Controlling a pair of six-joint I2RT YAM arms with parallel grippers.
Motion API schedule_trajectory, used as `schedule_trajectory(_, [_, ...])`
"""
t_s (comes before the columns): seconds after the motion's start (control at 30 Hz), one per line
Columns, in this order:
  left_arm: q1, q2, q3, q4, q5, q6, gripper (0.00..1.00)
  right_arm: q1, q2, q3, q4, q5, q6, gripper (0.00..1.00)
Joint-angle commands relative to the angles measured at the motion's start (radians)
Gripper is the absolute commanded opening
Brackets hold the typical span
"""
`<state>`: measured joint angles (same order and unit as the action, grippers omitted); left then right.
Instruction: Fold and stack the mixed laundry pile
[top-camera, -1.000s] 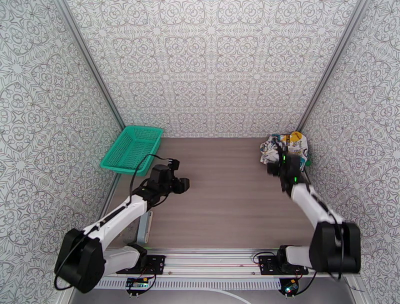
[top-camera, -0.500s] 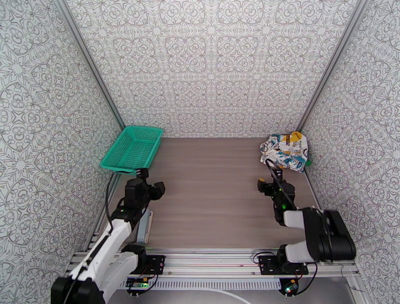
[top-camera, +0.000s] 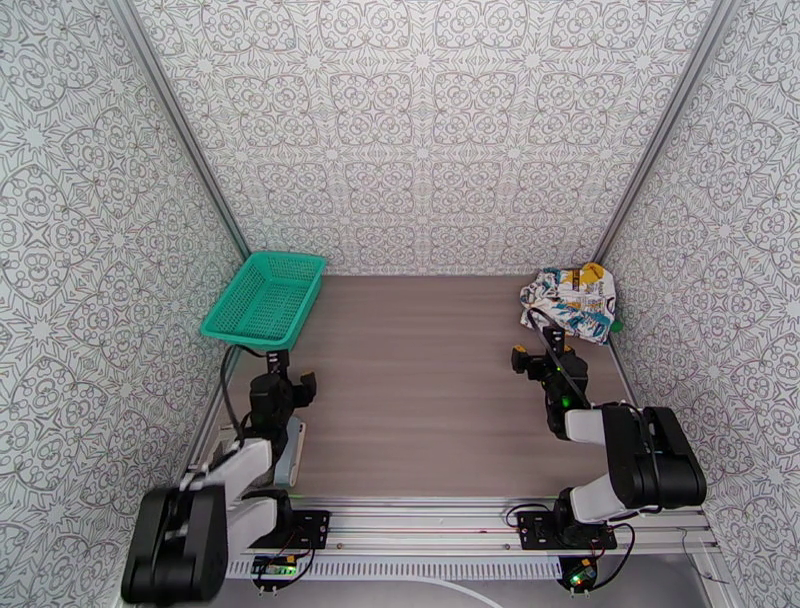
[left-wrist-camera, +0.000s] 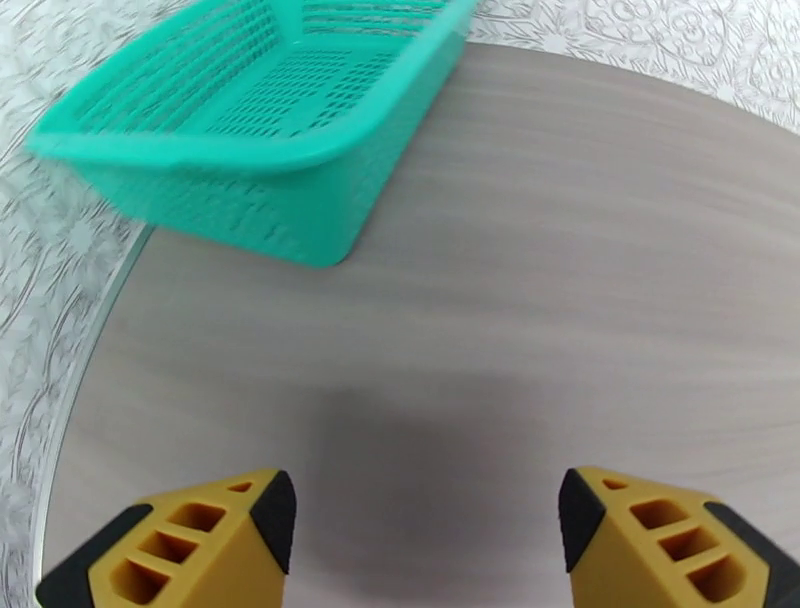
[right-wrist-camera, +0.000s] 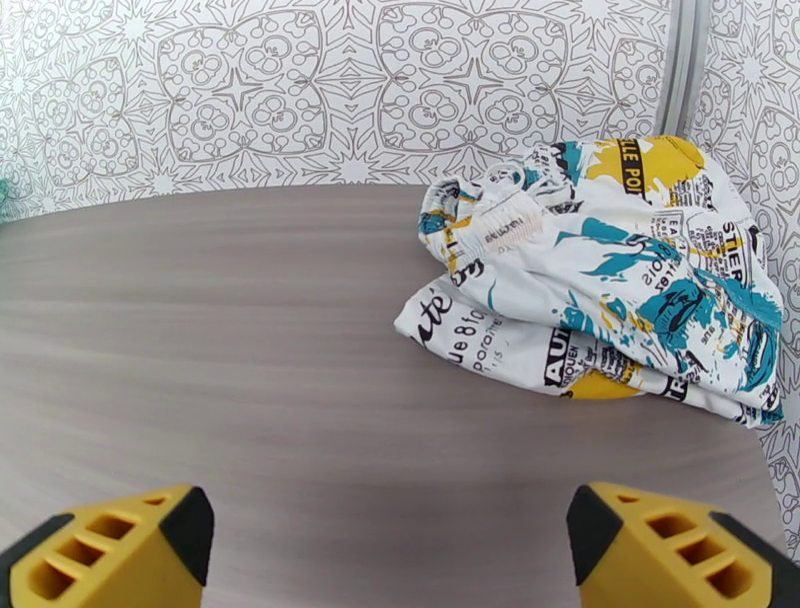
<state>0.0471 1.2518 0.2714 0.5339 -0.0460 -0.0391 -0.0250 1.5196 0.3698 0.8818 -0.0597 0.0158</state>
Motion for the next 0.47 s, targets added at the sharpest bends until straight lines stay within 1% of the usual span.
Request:
schedule_trajectory(0.0, [-0.021, 0.100, 0.045, 0.293, 0.034, 0.086, 0.75, 0.008, -0.003, 0.012, -0.002, 0.020, 0.012, 0.99])
schedule_trajectory(0.1, [-0.023, 0.249, 0.033, 0.470, 0.030, 0.103, 0.76, 0.008, -0.003, 0.012, -0.003, 0.020, 0.011, 0.99])
schedule_trajectory(0.13, [-0.025, 0.305, 0.026, 0.553, 0.021, 0.109, 0.77, 0.008, -0.003, 0.013, -0.003, 0.020, 0.011, 0.99])
schedule_trajectory(0.17, [-0.023, 0.302, 0.025, 0.541, 0.008, 0.103, 0.78, 0.008, -0.003, 0.012, -0.005, 0.020, 0.009, 0.99])
schedule_trajectory(0.2, [-0.012, 0.272, 0.043, 0.450, 0.027, 0.084, 0.78, 0.009, 0.000, 0.018, -0.012, 0.023, 0.009, 0.99])
schedule_trajectory(0.27, [0.003, 0.297, 0.068, 0.451, 0.035, 0.077, 0.78, 0.014, 0.007, 0.035, -0.037, 0.031, 0.005, 0.99])
schedule_trajectory(0.33, [0.021, 0.285, 0.110, 0.353, 0.042, 0.051, 0.78, 0.014, 0.004, 0.031, -0.034, 0.031, 0.006, 0.99])
schedule_trajectory(0.43, [0.040, 0.290, 0.121, 0.336, 0.067, 0.034, 0.80, 0.014, -0.002, 0.022, -0.022, 0.029, 0.005, 0.99])
